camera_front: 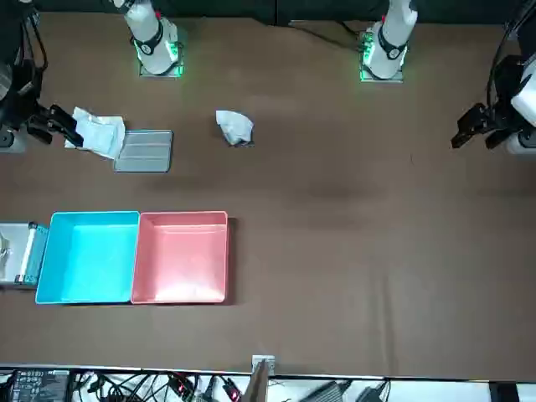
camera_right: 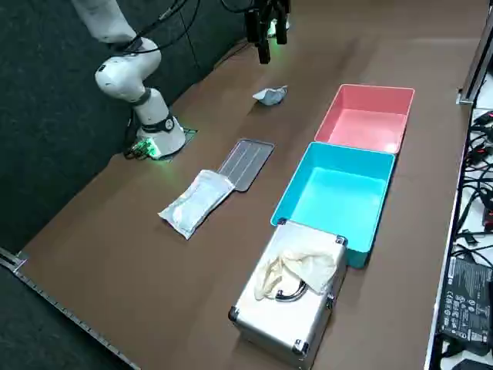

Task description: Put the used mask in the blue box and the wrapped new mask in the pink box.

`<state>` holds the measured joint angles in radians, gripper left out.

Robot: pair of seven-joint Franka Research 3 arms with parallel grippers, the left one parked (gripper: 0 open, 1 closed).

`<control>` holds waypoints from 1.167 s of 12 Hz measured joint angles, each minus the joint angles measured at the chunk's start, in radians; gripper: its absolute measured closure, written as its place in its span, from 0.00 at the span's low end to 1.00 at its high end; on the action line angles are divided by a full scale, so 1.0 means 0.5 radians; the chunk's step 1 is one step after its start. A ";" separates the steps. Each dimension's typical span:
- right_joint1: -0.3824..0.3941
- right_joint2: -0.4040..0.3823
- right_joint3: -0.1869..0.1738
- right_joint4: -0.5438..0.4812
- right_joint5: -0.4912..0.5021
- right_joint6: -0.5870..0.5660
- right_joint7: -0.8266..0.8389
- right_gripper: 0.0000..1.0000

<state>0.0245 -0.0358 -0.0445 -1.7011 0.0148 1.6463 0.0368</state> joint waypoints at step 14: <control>0.356 0.143 0.017 -0.078 0.277 -0.056 0.015 0.00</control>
<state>0.2025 0.0355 -0.0362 -1.7401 0.1532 1.6181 0.0442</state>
